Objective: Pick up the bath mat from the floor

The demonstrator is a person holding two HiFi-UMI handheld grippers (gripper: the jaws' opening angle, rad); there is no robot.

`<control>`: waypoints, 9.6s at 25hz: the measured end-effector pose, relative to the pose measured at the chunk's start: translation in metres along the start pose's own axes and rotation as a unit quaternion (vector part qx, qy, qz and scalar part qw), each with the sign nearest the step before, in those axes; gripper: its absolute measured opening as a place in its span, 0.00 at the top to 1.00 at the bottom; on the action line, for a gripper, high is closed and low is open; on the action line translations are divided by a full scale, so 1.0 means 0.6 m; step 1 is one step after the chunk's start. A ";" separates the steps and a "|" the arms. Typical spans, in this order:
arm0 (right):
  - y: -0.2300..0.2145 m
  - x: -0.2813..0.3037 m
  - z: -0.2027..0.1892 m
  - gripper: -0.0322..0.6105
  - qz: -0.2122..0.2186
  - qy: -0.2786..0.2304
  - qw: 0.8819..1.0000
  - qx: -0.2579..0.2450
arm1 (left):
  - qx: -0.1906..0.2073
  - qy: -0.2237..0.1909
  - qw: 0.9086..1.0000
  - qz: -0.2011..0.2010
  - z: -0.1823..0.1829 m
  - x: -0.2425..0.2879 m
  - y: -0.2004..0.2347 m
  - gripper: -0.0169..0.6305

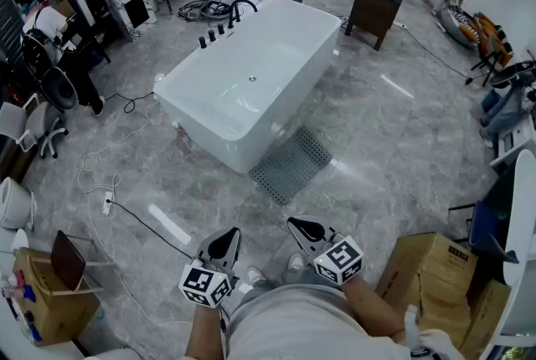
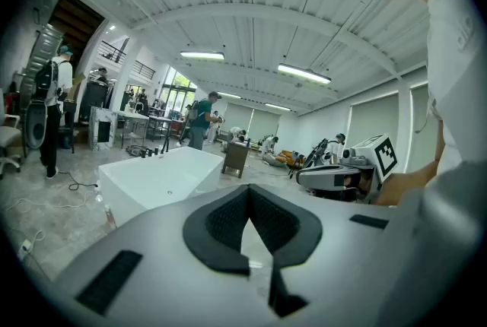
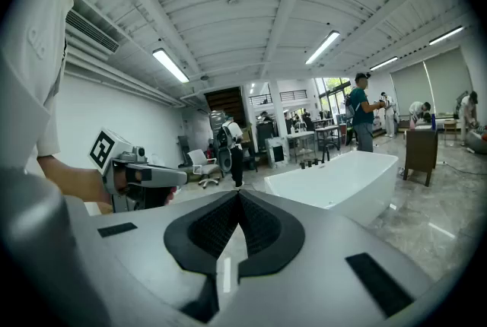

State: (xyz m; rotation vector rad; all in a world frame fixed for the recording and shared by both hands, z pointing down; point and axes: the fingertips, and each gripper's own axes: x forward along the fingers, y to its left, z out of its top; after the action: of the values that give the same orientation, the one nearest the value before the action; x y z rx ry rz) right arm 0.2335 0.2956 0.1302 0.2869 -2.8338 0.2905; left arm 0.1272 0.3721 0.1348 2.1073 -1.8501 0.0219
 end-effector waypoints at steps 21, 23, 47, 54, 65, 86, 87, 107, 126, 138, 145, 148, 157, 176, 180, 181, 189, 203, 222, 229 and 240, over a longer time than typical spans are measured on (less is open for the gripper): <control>0.064 0.104 0.018 0.91 -0.047 -0.015 0.999 0.008 | 0.000 -0.011 1.000 0.009 0.000 -0.103 0.160 0.95; 0.051 0.113 0.015 0.90 -0.050 -0.014 0.999 0.013 | 0.004 -0.015 1.000 0.017 0.007 -0.096 0.172 0.95; -0.310 0.342 0.045 0.90 0.011 0.038 0.998 0.040 | -0.026 0.028 0.996 0.078 0.072 0.262 0.360 0.95; -0.421 0.397 0.037 0.90 0.038 0.068 0.996 0.046 | -0.050 0.051 0.991 0.110 0.068 0.352 0.385 0.95; -0.515 0.451 -0.022 0.90 0.051 0.116 0.990 0.064 | -0.083 0.105 0.980 0.146 0.004 0.411 0.416 0.95; -0.577 0.517 -0.205 0.67 -0.018 0.206 0.973 0.104 | -0.093 0.217 0.969 0.067 -0.172 0.516 0.500 0.95; -0.578 0.519 -0.218 0.66 -0.022 0.212 0.972 0.103 | -0.094 0.222 0.968 0.062 -0.182 0.519 0.506 0.95; -0.605 0.569 -0.561 0.54 -0.097 0.316 0.933 0.140 | -0.093 0.333 0.938 0.015 -0.429 0.538 0.596 0.93; -0.631 0.647 -0.891 0.46 -0.098 0.411 0.898 0.122 | -0.126 0.410 0.903 -0.008 -0.702 0.561 0.660 0.71; -0.661 0.674 -1.085 0.42 -0.123 0.446 0.878 0.122 | -0.107 0.443 0.890 -0.021 -0.842 0.614 0.711 0.67; -0.685 0.686 -1.199 0.41 -0.124 0.458 0.872 0.121 | -0.088 0.453 0.887 -0.024 -0.908 0.641 0.736 0.67; -0.692 0.693 -1.248 0.41 -0.117 0.468 0.868 0.119 | -0.089 0.457 0.885 -0.019 -0.937 0.650 0.754 0.66; -0.694 0.702 -1.413 0.40 -0.109 0.505 0.849 0.111 | -0.088 0.462 0.883 0.002 -1.013 0.666 0.800 0.66; -0.712 0.735 -1.615 0.35 -0.121 0.558 0.817 0.080 | -0.056 0.454 0.888 0.052 -1.071 0.694 0.900 0.66; -0.717 0.738 -1.621 0.34 -0.123 0.572 0.807 0.084 | -0.042 0.453 0.889 0.042 -1.072 0.703 0.909 0.66; -0.717 0.738 -1.621 0.34 -0.123 0.573 0.806 0.085 | -0.042 0.453 0.890 0.042 -1.074 0.704 0.911 0.66; -0.736 0.731 -1.606 0.52 -0.140 0.573 0.804 0.075 | -0.043 0.447 0.893 0.036 -1.069 0.701 0.907 0.67; -0.765 0.706 -1.498 0.80 -0.148 0.556 0.816 0.052 | -0.040 0.453 0.890 0.038 -1.054 0.667 0.857 0.67; -0.672 0.692 -1.296 0.84 -0.094 0.549 0.827 0.079 | -0.110 0.436 0.891 0.062 -0.955 0.583 0.775 0.68; -0.662 0.682 -1.230 0.84 -0.082 0.536 0.837 0.078 | -0.123 0.431 0.891 0.074 -0.917 0.556 0.744 0.70; -0.643 0.677 -1.086 0.85 -0.039 0.512 0.856 0.064 | -0.159 0.408 0.895 0.086 -0.842 0.550 0.674 0.79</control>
State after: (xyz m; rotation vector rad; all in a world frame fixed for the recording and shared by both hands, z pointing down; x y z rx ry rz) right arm 0.1008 0.0039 0.9273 0.1865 -1.7427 0.4470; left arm -0.1079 0.1465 0.7839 1.3758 -1.3785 0.5244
